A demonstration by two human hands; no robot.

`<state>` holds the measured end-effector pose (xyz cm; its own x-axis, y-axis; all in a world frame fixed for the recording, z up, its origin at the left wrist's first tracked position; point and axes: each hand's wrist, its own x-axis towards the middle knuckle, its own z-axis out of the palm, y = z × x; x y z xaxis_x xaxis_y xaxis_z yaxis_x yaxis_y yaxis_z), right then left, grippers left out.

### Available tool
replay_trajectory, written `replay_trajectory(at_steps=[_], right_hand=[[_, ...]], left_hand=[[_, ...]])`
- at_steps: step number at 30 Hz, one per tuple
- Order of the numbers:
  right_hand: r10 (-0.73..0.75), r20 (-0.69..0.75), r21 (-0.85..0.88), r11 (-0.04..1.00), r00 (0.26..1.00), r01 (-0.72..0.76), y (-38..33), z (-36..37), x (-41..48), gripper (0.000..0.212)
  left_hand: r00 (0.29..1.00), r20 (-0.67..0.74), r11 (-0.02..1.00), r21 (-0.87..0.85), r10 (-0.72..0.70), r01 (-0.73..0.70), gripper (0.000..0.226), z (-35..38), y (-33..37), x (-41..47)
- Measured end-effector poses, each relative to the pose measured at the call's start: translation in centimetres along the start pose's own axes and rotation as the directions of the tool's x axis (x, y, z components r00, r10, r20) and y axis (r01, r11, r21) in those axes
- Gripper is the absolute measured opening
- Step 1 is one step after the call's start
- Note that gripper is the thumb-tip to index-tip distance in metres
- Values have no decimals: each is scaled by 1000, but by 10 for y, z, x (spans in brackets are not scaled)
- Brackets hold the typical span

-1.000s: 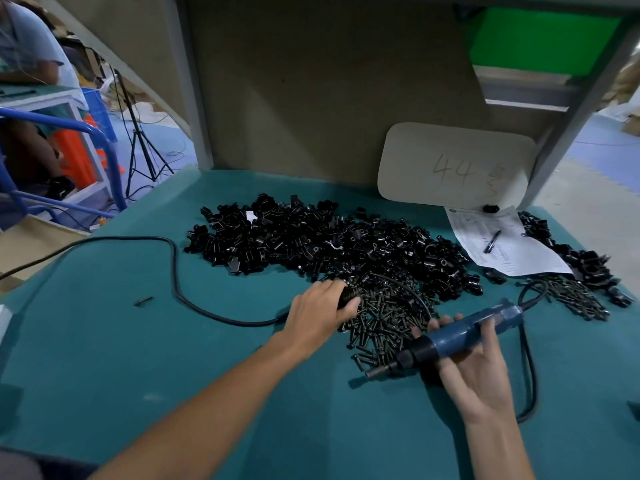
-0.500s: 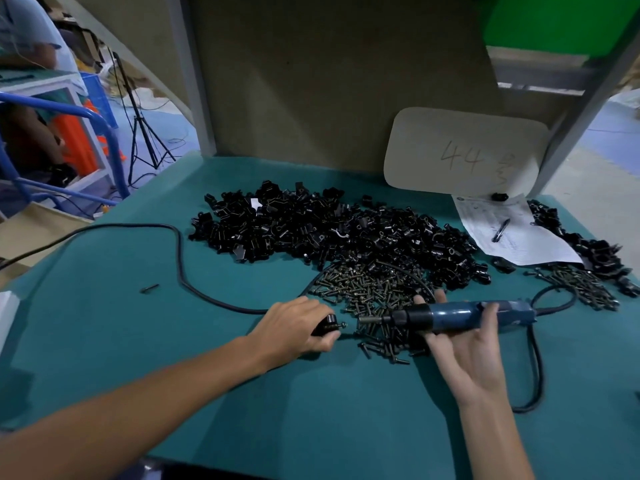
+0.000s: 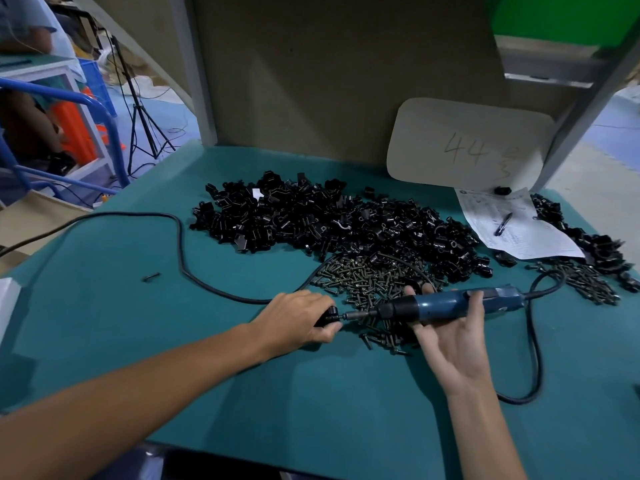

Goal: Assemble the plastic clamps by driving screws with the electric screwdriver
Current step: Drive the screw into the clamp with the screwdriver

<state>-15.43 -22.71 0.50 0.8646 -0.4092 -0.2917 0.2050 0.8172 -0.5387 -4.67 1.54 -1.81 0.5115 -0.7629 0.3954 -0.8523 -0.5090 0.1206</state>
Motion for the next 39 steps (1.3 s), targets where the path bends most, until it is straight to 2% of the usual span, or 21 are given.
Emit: replay_trajectory(at_steps=[6,10,13,17,20,22,26,39], right_hand=[[-11,-14,-101,995,1000,10,-2,-6,7,43],[6,20,-214,977,1000,-1,-2,-10,8,47],[11,82,-146,989,997,1,-3,-9,4,40],[4,141,-95,995,990,9,-5,-8,1,38],[6,89,-207,978,996,13,-2,-9,2,47],[-11,52,-268,963,999,25,-1,-8,4,56],[-24,-1,-269,963,1000,23,0,-7,4,49],[-21,-5,-279,960,1000,19,1,-3,-1,58]], left_hand=[[997,16,996,44,71,-72,38,-2,1,0],[998,64,999,28,13,-15,51,-2,0,0],[995,95,999,19,-43,41,54,-3,1,0],[990,137,999,-7,-44,45,45,-4,2,1],[998,69,999,50,-13,10,45,-5,2,0],[998,-38,990,139,42,-36,43,-6,4,-2],[983,-147,975,208,110,-78,40,-9,7,-2],[976,-171,968,235,132,-89,31,-10,8,-1]])
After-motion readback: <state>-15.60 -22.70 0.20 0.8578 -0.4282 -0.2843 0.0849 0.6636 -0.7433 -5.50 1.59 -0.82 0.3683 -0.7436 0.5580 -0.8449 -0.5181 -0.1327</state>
